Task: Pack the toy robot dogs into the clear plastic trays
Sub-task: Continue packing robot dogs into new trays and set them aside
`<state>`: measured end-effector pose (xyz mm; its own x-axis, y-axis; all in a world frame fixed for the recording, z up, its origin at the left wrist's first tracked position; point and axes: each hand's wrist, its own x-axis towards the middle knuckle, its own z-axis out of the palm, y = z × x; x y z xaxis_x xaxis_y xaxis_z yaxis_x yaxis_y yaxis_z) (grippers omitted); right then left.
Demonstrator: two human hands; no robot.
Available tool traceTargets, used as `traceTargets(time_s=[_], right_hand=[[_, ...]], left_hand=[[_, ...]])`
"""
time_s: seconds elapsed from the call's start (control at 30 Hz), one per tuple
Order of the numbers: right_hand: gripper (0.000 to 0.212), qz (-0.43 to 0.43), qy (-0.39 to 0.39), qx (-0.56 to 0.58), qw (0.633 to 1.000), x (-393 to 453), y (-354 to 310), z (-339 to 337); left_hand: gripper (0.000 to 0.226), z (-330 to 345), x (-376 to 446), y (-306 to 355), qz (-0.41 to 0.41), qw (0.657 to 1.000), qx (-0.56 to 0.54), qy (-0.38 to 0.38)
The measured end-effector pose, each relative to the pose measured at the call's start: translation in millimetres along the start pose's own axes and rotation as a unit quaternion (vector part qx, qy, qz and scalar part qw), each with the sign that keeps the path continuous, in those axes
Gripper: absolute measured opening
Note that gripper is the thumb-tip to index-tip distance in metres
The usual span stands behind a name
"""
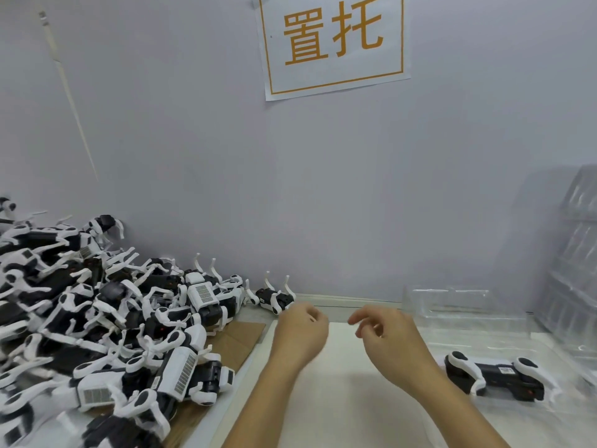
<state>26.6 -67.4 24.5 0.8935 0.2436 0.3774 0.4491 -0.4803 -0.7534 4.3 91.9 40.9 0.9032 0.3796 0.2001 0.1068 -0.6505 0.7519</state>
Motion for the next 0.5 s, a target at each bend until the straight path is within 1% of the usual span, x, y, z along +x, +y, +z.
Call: traceTargets(time_s=[0.1, 0.13, 0.2, 0.27, 0.33, 0.4, 0.47, 0.5], right_hand=[[0.034, 0.003, -0.023, -0.063, 0.998, -4, -1, -1], [0.033, 0.002, -0.025, -0.083, 0.996, -5, -3, 0], [0.030, -0.004, -0.025, -0.108, 0.994, -8, -8, 2], [0.029, -0.014, -0.025, -0.106, 0.994, -12, -14, 9], [0.028, -0.028, -0.038, -0.108, 0.993, -16, -19, 19], [0.028, -0.043, -0.063, -0.120, 0.990, -19, -21, 30], [0.031, -0.053, -0.092, -0.127, 0.986, -19, -21, 39], [0.034, -0.056, -0.104, -0.125, 0.985, -18, -20, 43]], left_hand=[[0.013, -42, 19, -8, 0.020, 0.992, 0.093, 0.084], [0.018, -58, 27, -13, 0.018, 0.984, 0.144, 0.103], [0.039, -90, 45, -26, -0.019, 0.959, 0.259, 0.110], [0.069, -125, 63, -42, -0.082, 0.932, 0.343, 0.084], [0.092, -154, 81, -67, -0.162, 0.908, 0.383, 0.056], [0.104, -172, 91, -93, -0.232, 0.894, 0.382, 0.010], [0.107, -172, 98, -111, -0.255, 0.899, 0.354, -0.038], [0.107, -167, 100, -114, -0.251, 0.905, 0.340, -0.043]])
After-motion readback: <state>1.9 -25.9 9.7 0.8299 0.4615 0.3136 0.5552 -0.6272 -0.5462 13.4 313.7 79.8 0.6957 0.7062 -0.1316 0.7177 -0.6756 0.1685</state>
